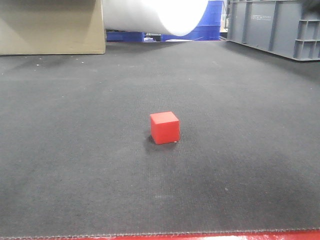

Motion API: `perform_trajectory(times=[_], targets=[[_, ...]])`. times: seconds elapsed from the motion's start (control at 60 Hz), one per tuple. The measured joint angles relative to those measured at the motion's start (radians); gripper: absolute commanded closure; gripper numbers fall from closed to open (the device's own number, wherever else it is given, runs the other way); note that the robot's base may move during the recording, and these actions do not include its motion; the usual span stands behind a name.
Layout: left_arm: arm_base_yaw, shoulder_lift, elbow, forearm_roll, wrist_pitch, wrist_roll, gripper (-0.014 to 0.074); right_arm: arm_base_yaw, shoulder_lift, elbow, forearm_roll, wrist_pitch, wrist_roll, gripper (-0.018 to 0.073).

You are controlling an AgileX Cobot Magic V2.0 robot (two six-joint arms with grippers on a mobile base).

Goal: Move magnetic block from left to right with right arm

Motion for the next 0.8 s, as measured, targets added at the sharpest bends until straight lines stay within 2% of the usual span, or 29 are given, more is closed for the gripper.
perform_trajectory(times=[0.583, 0.7, 0.8], targets=[[0.0, 0.0, 0.0, 0.0, 0.0, 0.0, 0.0713, 0.0, -0.04, 0.02, -0.002, -0.03, 0.0, 0.0491], [0.0, 0.0, 0.0, 0.0, 0.0, 0.0, 0.0713, -0.033, -0.065, 0.073, -0.008, -0.092, 0.0, 0.0491], [0.0, 0.0, 0.0, 0.0, 0.0, 0.0, 0.0713, -0.098, -0.125, 0.158, -0.011, -0.138, 0.0, 0.0491]])
